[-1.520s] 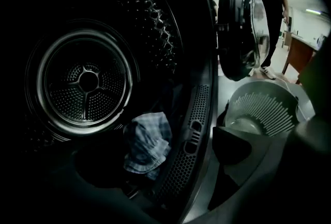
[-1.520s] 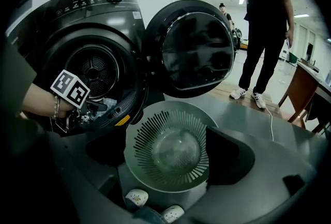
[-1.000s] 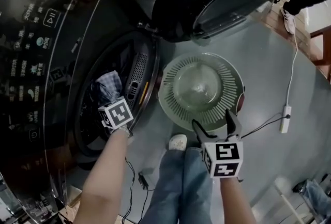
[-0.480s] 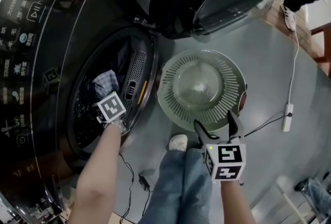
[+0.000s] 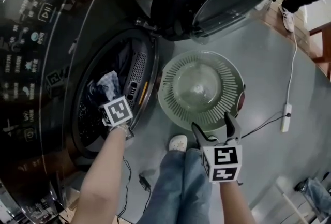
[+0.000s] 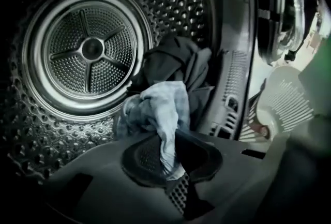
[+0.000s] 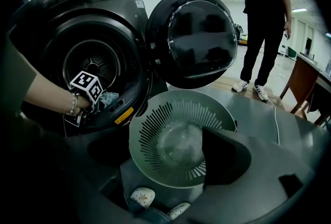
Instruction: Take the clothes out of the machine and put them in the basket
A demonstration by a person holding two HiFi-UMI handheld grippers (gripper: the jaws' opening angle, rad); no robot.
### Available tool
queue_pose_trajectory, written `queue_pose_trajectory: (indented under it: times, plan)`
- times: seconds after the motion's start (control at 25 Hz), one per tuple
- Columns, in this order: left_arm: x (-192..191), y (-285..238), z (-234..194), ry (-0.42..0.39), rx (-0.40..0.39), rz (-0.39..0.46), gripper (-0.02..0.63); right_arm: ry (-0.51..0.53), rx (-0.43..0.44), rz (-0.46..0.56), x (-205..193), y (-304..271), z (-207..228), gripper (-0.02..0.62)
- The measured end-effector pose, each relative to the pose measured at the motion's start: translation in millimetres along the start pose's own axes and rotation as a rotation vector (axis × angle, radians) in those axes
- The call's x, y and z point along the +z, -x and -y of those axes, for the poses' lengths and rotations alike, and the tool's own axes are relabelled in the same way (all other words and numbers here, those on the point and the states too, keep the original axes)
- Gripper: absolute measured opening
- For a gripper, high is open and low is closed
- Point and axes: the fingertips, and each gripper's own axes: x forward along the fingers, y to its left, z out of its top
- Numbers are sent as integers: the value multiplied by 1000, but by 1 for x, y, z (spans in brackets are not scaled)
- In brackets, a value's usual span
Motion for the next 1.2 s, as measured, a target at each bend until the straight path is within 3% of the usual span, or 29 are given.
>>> queue_pose_trajectory:
  times: [0.12,0.28,0.56,0.76,1.2]
  plan:
    - [9,26,-1,-21,14,61,48,30,-2,-10,1,12,3,437]
    - [12,54,1,-31,-46,120,46,22,-16,-8,6,27,6,425]
    - [21,108,45,3,-220,183,44,-3,-30,-1,16,50,10,416]
    - [23,148,69,77,-321,205,44,-17,-26,7,26,63,12,413]
    - [40,218,140,33,-569,262,44,-110,-82,52,41,88,47,407]
